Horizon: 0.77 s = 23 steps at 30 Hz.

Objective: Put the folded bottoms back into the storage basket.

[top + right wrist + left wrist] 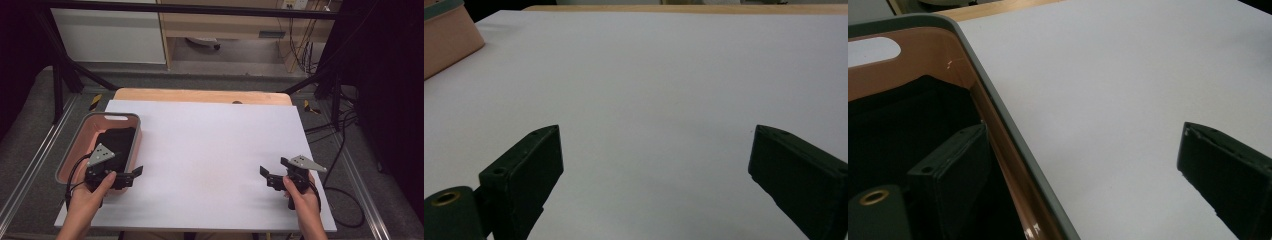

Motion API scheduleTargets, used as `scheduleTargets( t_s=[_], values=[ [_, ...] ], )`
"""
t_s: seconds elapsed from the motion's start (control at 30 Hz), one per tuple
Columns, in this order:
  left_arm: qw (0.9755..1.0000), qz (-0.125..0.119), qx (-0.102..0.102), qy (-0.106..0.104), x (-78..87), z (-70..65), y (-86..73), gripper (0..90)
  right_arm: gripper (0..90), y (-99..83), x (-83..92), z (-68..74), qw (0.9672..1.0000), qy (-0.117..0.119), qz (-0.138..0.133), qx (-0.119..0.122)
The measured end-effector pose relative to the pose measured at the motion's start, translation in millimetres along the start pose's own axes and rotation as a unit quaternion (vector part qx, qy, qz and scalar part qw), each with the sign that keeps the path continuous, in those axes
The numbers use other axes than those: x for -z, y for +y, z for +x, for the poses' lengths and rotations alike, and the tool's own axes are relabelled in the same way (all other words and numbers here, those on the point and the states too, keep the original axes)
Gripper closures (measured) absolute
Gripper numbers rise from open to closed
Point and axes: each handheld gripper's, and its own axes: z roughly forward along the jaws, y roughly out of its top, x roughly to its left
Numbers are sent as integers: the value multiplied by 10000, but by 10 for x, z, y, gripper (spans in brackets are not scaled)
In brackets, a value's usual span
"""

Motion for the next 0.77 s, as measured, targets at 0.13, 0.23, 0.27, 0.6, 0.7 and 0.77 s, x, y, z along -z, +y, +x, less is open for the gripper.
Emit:
scheduleTargets(
  t_s=[0.13,0.23,0.27,0.6,0.7,0.77],
  values=[
    [10000,-14,1,-1,5,-1,3,72,81,-53,-34,50,9999,98,27,15],
    [10000,0,-4,-5,1,-3,1,72,81,-77,-62,92,9999,141,60,73],
    [10000,2,-6,-7,1,-3,1,72,81,-84,-73,108,9998,165,66,103],
    [10000,-26,23,-7,-7,6,-13,77,80,-107,-233,319,9985,316,201,407],
    [9999,-107,24,-7,6,-19,5,83,82,-97,-271,350,9984,292,260,418],
    [9998,-149,-103,-34,10,-105,38,84,86,-95,-280,357,9983,240,275,447]
  ],
)
